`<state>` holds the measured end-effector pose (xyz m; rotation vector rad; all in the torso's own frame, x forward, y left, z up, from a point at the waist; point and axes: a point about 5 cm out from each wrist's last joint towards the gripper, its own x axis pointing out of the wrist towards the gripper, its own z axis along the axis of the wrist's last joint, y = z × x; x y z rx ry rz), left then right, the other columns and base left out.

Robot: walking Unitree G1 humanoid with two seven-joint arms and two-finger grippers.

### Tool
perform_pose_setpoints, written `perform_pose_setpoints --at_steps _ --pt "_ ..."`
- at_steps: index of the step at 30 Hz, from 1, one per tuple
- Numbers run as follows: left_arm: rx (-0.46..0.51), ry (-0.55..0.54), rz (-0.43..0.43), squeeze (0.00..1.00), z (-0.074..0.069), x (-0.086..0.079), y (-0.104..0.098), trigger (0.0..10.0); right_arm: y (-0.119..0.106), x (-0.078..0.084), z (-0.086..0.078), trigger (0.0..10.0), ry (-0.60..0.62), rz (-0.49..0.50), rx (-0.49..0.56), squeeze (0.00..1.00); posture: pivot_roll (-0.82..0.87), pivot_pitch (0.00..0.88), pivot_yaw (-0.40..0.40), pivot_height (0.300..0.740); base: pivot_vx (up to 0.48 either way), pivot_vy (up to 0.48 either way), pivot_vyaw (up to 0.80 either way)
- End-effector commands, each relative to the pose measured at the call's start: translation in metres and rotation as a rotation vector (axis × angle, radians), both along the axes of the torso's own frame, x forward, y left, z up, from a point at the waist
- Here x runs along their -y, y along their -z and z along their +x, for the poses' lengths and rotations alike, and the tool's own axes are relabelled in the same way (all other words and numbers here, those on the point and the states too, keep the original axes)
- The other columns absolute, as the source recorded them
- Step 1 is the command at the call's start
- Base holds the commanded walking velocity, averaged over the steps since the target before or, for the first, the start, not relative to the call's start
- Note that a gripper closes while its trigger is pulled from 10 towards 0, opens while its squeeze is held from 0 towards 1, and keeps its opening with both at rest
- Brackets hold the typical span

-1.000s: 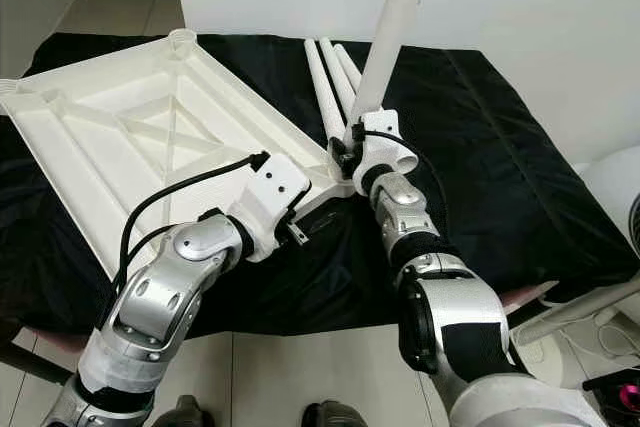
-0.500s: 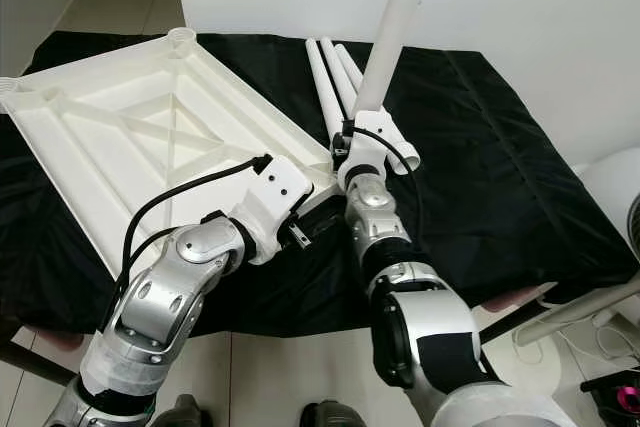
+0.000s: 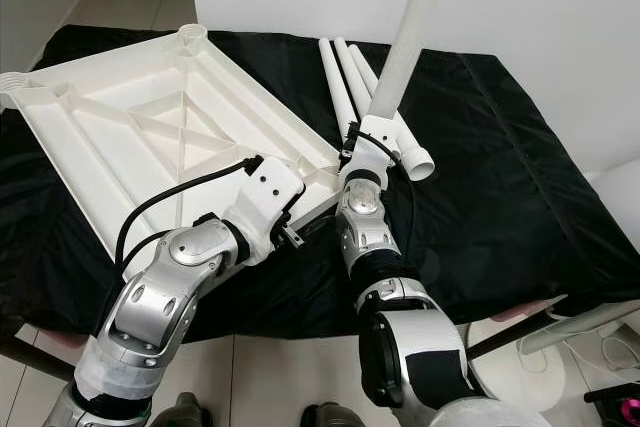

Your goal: Building children table

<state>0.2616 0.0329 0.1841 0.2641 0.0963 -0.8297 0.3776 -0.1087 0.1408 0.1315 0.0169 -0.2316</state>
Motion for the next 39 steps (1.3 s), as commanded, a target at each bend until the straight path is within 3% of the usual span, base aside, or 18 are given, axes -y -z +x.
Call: perform_pose_setpoints --at_steps 1,2,7,8,9,10,16,19,29,33,39 --pt "0.036 -0.034 -0.011 0.00 0.000 0.006 -0.005 10.0 0.017 -0.003 -0.007 10.0 -0.004 0.017 -0.062 0.64 0.05 0.018 -0.095 0.740 0.000 0.000 0.00" --pt "0.036 -0.034 -0.011 0.00 0.000 0.006 -0.005 10.0 0.014 -0.001 -0.006 10.0 -0.002 0.000 -0.049 1.00 0.05 0.018 -0.095 0.740 0.000 0.000 0.00" --pt "0.036 -0.033 -0.011 0.00 -0.001 0.006 -0.005 10.0 0.006 0.007 -0.002 10.0 -0.061 -0.029 -0.001 1.00 0.05 0.017 -0.095 0.740 0.000 0.000 0.00" --pt "0.035 -0.033 -0.011 0.00 -0.001 0.006 -0.004 10.0 0.003 0.010 -0.001 10.0 -0.095 -0.022 0.020 0.09 0.05 0.017 -0.095 0.740 0.000 0.000 0.00" --pt "0.035 -0.033 -0.011 0.00 -0.001 0.006 -0.004 10.0 0.003 0.010 -0.001 10.0 -0.095 -0.022 0.020 0.09 0.05 0.017 -0.095 0.740 0.000 0.000 0.00" --pt "0.035 -0.033 -0.010 0.00 -0.001 0.006 -0.004 10.0 0.000 0.014 0.000 10.0 -0.127 -0.033 0.035 0.00 0.05 0.017 -0.095 0.740 0.000 0.000 0.00" --pt "0.038 -0.037 -0.001 0.00 0.000 0.006 -0.004 10.0 -0.002 0.025 0.003 10.0 -0.242 -0.098 0.059 0.00 0.05 0.017 -0.093 0.740 0.000 0.000 0.00" --pt "0.039 -0.046 0.011 0.00 0.004 0.005 -0.003 10.0 0.003 0.030 0.002 10.0 -0.392 -0.145 0.034 0.00 0.05 0.028 -0.085 0.740 0.000 0.000 0.00" --pt "0.050 -0.034 0.029 0.00 0.007 0.008 -0.005 10.0 0.010 0.037 -0.003 10.0 -0.549 -0.162 0.012 0.00 0.04 0.038 -0.077 0.740 0.000 0.000 0.00" --pt "0.056 -0.029 0.020 0.00 0.012 0.007 -0.009 10.0 0.014 0.051 -0.006 10.0 -0.677 -0.228 -0.029 0.00 0.03 0.042 -0.066 0.740 0.000 0.000 0.00" --pt "0.063 -0.026 0.004 0.00 0.015 0.005 -0.013 10.0 0.014 0.057 -0.007 10.0 -0.738 -0.242 -0.043 0.00 0.03 0.045 -0.069 0.740 0.000 0.000 0.00"
